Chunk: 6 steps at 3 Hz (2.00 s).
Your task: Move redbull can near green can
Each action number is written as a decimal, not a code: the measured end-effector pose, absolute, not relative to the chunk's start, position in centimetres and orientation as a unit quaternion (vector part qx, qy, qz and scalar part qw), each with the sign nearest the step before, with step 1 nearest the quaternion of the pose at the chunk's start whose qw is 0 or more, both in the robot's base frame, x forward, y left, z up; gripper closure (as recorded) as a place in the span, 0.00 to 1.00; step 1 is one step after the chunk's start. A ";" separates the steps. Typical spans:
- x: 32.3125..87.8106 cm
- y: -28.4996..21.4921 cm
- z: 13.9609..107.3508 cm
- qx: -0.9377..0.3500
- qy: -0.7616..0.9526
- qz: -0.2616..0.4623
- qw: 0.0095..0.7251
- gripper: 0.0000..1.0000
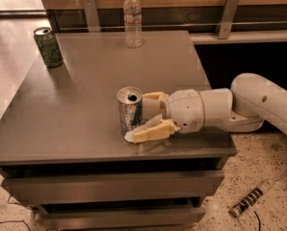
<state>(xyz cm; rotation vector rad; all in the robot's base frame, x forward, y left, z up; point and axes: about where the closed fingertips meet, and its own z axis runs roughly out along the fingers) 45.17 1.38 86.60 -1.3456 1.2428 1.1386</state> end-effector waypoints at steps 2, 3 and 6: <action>45.0 1.8 86.7 -0.552 0.505 0.467 0.471 0.83; 44.9 2.0 86.8 -0.554 0.504 0.467 0.470 1.00; 53.5 -1.2 88.8 -0.525 0.563 0.448 0.455 1.00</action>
Offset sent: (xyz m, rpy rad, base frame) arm -0.0009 0.0022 0.0006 -0.0002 -0.0009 0.0047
